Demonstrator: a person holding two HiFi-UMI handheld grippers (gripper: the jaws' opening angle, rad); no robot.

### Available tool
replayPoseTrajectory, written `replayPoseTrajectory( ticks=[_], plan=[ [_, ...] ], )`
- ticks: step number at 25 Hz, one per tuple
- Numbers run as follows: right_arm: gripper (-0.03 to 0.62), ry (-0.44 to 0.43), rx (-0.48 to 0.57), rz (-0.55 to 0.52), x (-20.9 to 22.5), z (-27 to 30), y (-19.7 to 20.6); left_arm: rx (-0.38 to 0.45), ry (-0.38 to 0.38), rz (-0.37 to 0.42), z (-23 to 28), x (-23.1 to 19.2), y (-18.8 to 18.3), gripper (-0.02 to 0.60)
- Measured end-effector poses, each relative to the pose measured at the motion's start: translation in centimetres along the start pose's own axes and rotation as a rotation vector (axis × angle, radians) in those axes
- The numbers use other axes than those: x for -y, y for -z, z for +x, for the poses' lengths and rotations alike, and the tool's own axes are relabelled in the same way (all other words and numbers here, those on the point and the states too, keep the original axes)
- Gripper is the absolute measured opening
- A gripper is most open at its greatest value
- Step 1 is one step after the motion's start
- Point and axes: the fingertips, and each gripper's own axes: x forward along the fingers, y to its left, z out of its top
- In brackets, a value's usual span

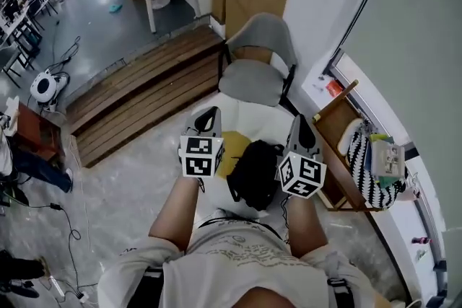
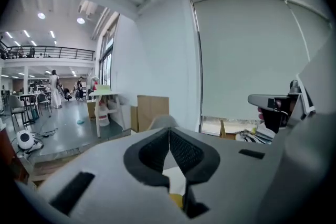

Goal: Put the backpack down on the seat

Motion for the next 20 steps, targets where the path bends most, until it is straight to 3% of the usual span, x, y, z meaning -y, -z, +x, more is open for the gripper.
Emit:
replayPoseTrajectory(
  ticks=[3, 8, 12, 20],
  plan=[
    [0.028, -0.017, 0.097, -0.032, -0.5, -0.5, -3.8, 0.07, -0.023, 0.007, -1.5, -0.6, -3.6, 0.025],
    [0.026, -0.056, 0.143, 0.01, -0.7, -1.4, -7.1, 0.149, -0.051, 0.021, -3.4, -1.4, -7.2, 0.025],
    [0.026, -0.068, 0.124, 0.005, -0.8, -2.6, -7.2, 0.159, -0.04, -0.008, -4.8, -1.1, -7.5, 0.025],
    [0.026, -0.046, 0.076, 0.017, 0.0, -2.9, -5.5, 0.142, -0.055, 0.014, -5.2, -1.2, -7.0, 0.025]
  ],
)
